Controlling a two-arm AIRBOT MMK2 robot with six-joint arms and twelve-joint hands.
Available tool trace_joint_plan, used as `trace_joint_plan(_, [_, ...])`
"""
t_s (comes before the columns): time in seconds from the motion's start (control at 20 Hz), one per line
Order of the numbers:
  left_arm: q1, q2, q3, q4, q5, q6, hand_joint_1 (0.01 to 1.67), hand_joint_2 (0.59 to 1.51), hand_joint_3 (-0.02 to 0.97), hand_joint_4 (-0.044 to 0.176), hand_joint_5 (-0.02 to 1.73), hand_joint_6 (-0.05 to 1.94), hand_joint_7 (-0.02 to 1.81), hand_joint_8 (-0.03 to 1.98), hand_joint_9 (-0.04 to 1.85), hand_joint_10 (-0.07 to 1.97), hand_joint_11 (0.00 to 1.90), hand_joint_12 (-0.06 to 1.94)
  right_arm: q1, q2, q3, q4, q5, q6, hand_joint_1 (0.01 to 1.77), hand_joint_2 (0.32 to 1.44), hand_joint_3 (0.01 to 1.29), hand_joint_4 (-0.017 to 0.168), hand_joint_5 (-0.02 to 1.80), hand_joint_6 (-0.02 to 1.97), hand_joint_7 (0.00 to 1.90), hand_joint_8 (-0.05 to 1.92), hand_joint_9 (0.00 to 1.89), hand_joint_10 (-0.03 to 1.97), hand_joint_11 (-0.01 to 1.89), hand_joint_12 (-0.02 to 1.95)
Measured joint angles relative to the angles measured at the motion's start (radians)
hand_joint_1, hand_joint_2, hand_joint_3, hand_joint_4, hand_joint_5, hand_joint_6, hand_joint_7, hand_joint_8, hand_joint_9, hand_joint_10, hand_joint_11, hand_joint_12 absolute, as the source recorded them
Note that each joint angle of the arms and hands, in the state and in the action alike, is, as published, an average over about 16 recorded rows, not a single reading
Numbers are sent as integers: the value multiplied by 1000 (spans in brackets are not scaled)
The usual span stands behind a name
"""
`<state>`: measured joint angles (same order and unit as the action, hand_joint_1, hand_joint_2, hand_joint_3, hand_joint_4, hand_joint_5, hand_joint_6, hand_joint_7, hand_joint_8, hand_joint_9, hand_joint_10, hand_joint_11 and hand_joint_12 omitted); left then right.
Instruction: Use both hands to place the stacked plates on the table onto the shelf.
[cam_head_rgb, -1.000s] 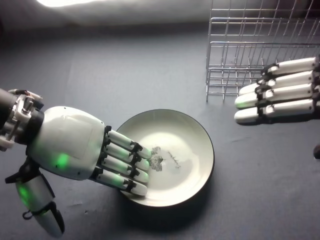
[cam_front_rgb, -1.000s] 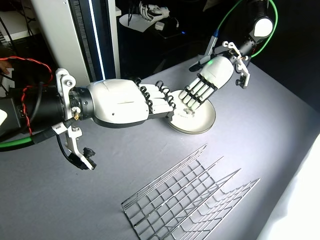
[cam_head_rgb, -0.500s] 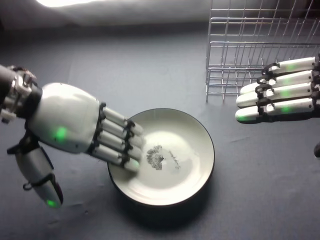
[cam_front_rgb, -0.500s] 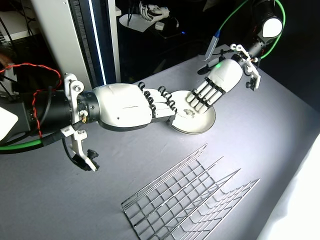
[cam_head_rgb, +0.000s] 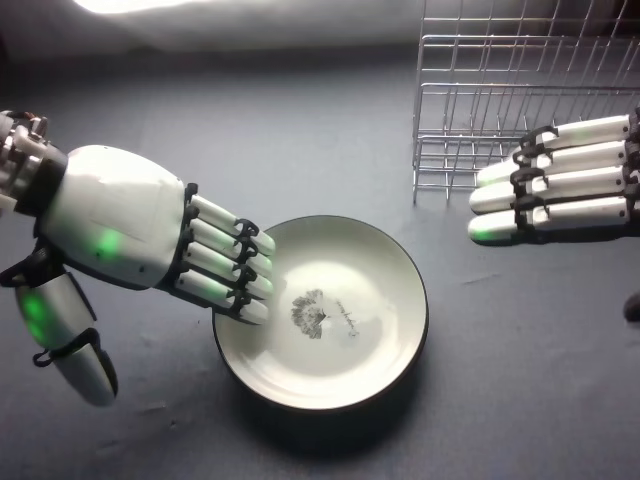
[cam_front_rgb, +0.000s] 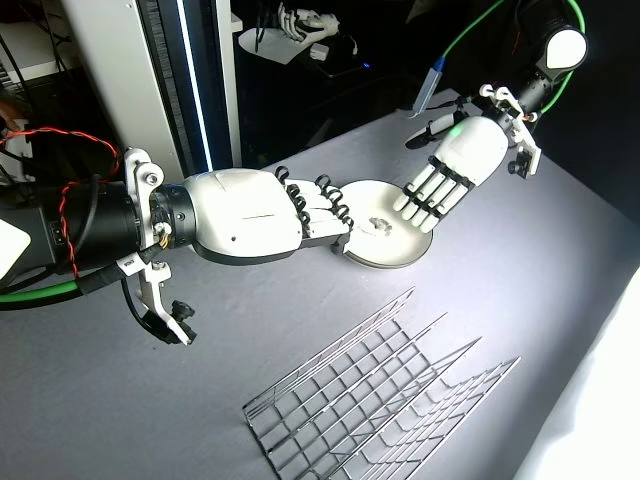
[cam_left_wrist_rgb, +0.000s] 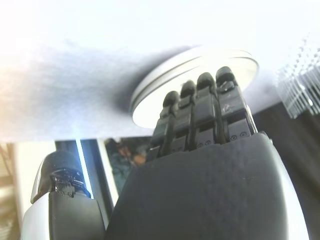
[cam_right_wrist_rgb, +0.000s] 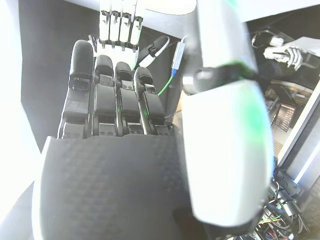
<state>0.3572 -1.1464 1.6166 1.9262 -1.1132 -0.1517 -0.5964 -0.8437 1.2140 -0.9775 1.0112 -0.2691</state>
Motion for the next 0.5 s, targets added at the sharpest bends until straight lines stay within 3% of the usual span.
trace_joint_plan(0.5, [25, 5, -8, 4, -12, -4, 15, 1007, 20, -1, 3, 7, 11, 8, 18, 9, 13, 0, 0, 5, 0, -1, 6, 0, 551, 1042, 19, 5, 19, 24, 17, 16, 20, 18, 21, 244])
